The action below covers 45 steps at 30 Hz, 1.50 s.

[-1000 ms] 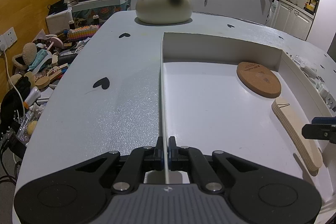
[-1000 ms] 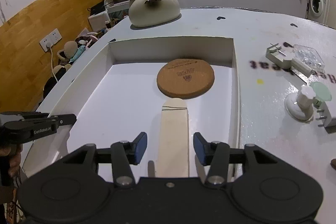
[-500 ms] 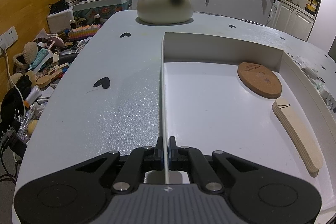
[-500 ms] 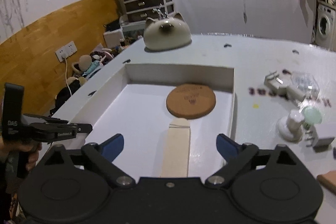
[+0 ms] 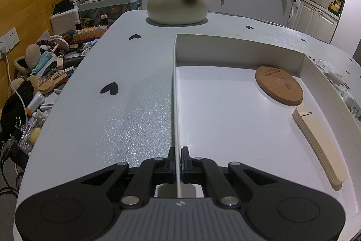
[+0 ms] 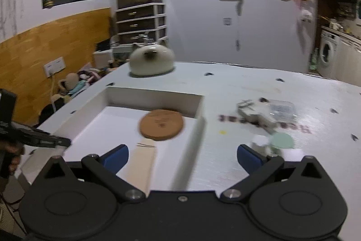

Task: Organize rigid objects
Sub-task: 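Move the right gripper to the white charger plug and grasp it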

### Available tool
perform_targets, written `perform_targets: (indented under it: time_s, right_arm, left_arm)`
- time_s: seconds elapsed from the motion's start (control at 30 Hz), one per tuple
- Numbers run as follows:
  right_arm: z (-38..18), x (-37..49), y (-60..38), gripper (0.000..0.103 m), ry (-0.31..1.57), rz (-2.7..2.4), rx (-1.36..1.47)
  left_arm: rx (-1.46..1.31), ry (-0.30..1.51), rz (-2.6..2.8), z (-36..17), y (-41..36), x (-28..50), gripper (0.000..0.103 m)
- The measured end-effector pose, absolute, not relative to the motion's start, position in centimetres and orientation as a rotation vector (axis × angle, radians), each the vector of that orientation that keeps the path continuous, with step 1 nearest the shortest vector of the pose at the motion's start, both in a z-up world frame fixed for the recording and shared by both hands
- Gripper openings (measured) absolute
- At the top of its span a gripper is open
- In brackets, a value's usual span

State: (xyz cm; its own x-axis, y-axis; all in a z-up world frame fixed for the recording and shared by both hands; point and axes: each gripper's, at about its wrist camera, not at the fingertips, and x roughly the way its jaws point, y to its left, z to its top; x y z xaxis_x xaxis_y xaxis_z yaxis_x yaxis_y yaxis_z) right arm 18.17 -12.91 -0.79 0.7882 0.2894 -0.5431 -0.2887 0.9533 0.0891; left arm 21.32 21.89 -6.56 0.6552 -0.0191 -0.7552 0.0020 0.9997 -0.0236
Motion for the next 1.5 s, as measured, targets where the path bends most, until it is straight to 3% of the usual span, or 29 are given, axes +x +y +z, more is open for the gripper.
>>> perform_targets:
  time_s: [0.9, 1.13, 1.4, 1.5]
  right_arm:
    - [-5.6, 24.8, -26.6, 0.102, 0.6, 0.022, 0.099]
    - [-7.8, 26.8, -26.5, 0.084, 0.66, 0.048, 0.109]
    - [-9.3, 28.0, -25.6, 0.081, 0.689, 0.069, 0.114]
    - [-9.4, 28.0, -25.0, 0.065, 0.692, 0.088, 0.108]
  left_arm:
    - [-0.02, 0.851, -0.007, -6.5, 21.6, 21.3, 0.002]
    - [-0.03, 0.836, -0.015, -6.6, 21.8, 21.1, 0.001]
    - [-0.038, 0.837, -0.018, -6.6, 22.0, 21.2, 0.002]
    - [-0.036, 0.84, -0.022, -6.6, 22.0, 21.3, 0.002]
